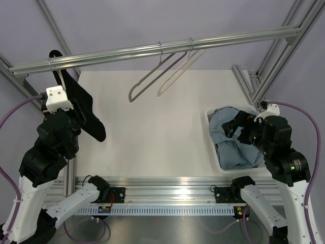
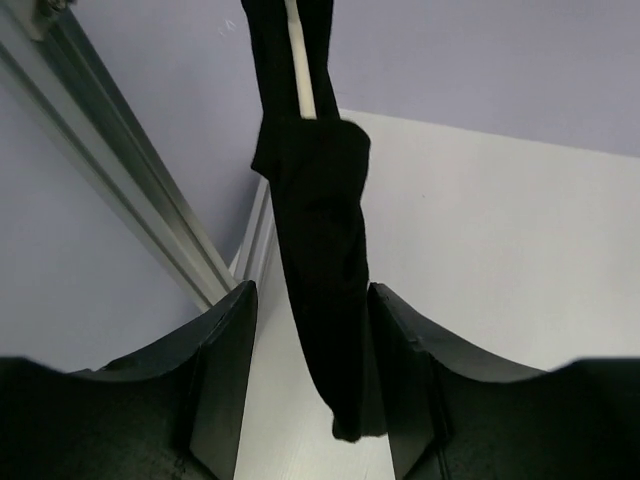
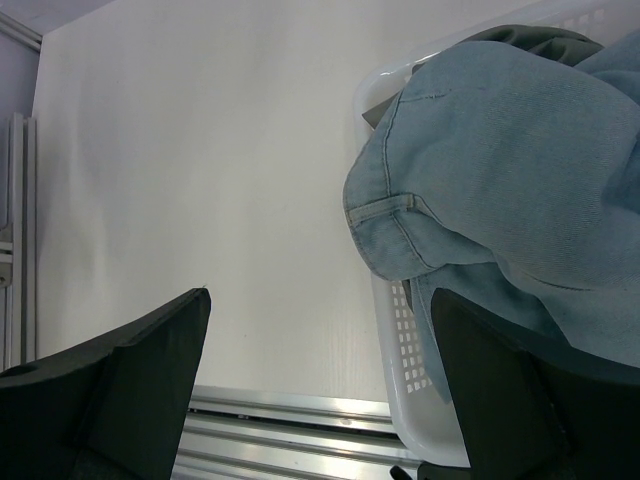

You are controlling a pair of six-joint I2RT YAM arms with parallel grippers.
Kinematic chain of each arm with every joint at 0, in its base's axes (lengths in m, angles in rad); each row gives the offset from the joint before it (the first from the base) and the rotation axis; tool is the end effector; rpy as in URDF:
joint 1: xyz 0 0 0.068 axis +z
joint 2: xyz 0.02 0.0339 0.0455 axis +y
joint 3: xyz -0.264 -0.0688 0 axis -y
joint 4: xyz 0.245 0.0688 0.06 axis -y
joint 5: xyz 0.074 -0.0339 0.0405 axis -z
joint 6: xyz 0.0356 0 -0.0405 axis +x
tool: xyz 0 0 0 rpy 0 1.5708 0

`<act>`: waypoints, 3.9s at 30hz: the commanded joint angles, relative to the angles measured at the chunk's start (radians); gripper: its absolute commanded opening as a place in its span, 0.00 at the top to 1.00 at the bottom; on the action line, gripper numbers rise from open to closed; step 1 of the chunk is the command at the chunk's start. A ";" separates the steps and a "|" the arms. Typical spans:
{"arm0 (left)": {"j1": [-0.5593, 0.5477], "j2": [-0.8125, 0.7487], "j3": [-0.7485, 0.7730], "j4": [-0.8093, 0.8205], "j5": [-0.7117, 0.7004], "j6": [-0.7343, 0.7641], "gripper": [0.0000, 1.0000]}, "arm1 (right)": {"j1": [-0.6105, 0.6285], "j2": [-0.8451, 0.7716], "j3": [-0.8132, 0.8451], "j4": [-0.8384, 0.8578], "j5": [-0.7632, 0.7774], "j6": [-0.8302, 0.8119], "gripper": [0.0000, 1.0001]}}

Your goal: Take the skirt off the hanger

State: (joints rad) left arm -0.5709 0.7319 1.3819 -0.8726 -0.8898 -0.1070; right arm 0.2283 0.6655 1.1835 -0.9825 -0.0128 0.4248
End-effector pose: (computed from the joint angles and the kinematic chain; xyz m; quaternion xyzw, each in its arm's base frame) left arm 0.0792 -0.0180 0.4647 -0.0993 0.7481 0.1298 0.6432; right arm 0.0909 0.0216 0.4008 0.0801 0.8471 0.1737 0.4958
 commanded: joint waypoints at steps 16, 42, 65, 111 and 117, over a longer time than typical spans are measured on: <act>0.003 0.129 0.103 -0.028 -0.153 0.003 0.36 | -0.001 -0.023 0.027 -0.018 -0.003 -0.024 0.00; 0.006 0.129 0.310 0.158 -0.026 0.124 1.00 | -0.001 -0.027 0.030 -0.025 0.000 -0.023 0.00; 0.008 0.129 0.319 0.280 0.138 0.003 1.00 | -0.001 -0.030 0.024 -0.031 0.027 -0.041 0.01; 0.141 0.271 0.315 0.311 0.489 0.006 1.00 | -0.001 -0.049 0.030 -0.047 0.042 -0.066 0.00; 0.201 0.210 0.137 0.313 0.630 -0.049 1.00 | 0.000 -0.055 0.018 -0.044 0.047 -0.073 0.01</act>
State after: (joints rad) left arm -0.3767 0.9840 1.5585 -0.6338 -0.3985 -0.1051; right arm 0.2283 0.6189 1.1843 -1.0267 0.0166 0.3767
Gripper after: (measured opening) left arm 0.102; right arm 0.993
